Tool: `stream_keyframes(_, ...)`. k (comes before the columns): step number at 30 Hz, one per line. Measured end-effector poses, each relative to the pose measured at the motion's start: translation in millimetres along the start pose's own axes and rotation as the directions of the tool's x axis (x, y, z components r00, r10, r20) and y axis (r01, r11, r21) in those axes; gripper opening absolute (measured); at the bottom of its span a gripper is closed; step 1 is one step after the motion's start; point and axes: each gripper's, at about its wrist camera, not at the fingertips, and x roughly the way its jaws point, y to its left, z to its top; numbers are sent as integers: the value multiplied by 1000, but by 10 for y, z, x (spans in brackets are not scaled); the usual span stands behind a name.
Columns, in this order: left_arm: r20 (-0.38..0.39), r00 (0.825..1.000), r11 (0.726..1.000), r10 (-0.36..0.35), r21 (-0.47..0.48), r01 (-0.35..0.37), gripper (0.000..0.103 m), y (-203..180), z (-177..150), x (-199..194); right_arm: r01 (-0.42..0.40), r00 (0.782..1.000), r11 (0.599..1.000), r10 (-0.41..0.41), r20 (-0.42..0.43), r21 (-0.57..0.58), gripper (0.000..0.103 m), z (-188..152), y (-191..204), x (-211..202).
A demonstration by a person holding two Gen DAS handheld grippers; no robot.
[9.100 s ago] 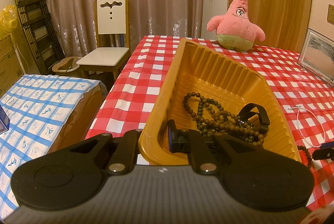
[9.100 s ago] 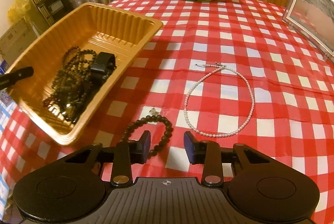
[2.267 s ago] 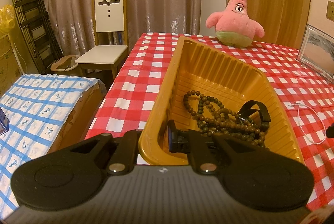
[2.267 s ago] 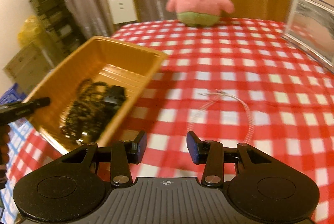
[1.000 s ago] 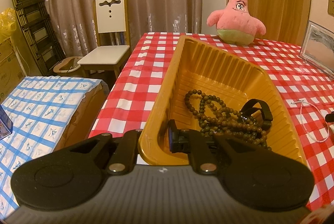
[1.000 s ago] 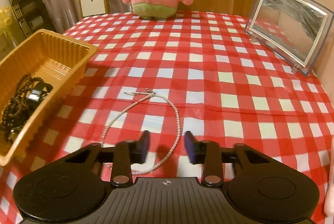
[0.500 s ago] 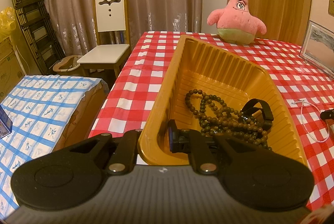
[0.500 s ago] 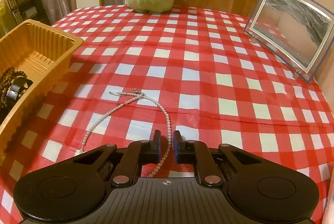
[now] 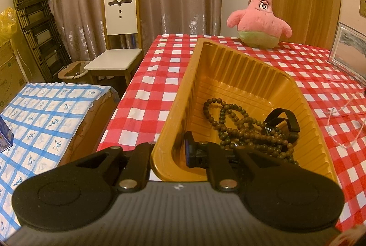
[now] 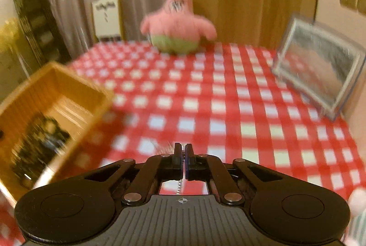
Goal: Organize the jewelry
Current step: 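Lift the pearl necklace into the orange tray and open the right gripper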
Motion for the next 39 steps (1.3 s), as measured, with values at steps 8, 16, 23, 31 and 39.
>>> stream_keyframes(8,0,1000,1000,-1,-1,1,11,-3,3,0,-59,993,997,64,95,-48,1,393,206,-477)
stream_keyframes(16,4,1000,1000,-3,2,3,10,-18,18,4,-100,988,994,105,112,-47,1,589,357,-691)
stream_keyframes(23,10,1000,1000,-12,3,12,10,-25,40,13,-113,986,992,120,119,-63,1,690,459,-786)
stream_keyframes(31,13,1000,1000,-18,-3,18,10,-12,53,33,-182,970,980,194,150,-85,1,882,668,-977)
stream_keyframes(39,11,1000,1000,-22,-11,22,10,3,53,45,-369,903,921,387,187,-125,1,1216,1163,-1021)
